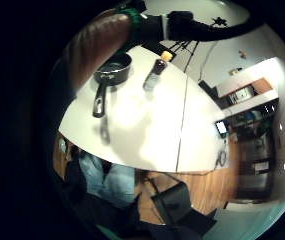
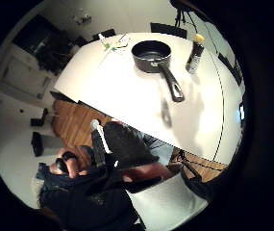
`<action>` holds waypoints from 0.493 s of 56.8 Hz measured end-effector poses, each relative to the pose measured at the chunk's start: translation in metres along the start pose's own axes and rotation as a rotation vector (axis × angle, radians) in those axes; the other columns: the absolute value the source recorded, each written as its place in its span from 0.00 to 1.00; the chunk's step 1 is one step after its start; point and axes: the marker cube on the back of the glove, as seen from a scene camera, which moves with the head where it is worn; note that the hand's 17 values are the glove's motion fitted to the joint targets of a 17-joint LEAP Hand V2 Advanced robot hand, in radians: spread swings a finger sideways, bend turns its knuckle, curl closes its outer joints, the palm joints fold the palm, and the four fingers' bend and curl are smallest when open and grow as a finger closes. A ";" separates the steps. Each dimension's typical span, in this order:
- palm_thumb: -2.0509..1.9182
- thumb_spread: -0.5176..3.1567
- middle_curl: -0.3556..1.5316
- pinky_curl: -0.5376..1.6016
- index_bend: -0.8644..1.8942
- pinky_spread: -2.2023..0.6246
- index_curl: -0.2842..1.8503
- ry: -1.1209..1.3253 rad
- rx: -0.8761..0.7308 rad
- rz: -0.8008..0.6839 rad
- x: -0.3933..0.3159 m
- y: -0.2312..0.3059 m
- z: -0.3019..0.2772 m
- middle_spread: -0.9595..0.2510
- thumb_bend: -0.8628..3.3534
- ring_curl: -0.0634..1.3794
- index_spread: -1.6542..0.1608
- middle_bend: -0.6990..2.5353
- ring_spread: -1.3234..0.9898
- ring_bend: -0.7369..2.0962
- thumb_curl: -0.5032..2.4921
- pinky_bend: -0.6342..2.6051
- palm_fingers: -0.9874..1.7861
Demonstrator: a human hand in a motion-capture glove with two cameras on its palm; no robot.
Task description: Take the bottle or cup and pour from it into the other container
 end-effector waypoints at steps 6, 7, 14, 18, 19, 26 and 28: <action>0.57 0.41 0.35 0.40 0.37 0.90 0.25 -0.004 -0.029 -0.075 0.035 -0.003 0.009 0.86 0.20 0.18 0.73 0.28 0.67 0.33 0.26 0.35 0.50; 0.57 0.41 0.35 0.40 0.37 0.91 0.25 -0.004 -0.031 -0.079 0.041 -0.005 0.010 0.86 0.20 0.18 0.73 0.28 0.67 0.33 0.26 0.35 0.50; 0.57 0.41 0.35 0.40 0.37 0.91 0.25 -0.003 -0.039 -0.028 0.078 -0.014 0.026 0.86 0.20 0.19 0.73 0.28 0.67 0.33 0.26 0.35 0.49; 0.57 0.41 0.35 0.41 0.36 0.91 0.25 0.009 0.027 0.123 0.093 -0.025 0.039 0.86 0.20 0.19 0.73 0.28 0.67 0.33 0.26 0.35 0.49; 0.57 0.41 0.35 0.41 0.36 0.91 0.25 0.013 0.042 0.159 0.097 -0.027 0.042 0.86 0.20 0.19 0.73 0.28 0.67 0.33 0.26 0.35 0.49; 0.57 0.40 0.36 0.41 0.36 0.91 0.25 0.008 -0.016 0.105 0.123 -0.034 0.058 0.87 0.20 0.19 0.73 0.28 0.67 0.32 0.26 0.35 0.49; 0.57 0.40 0.36 0.41 0.36 0.91 0.25 0.008 0.003 0.117 0.129 -0.039 0.063 0.87 0.20 0.19 0.73 0.28 0.67 0.33 0.26 0.35 0.48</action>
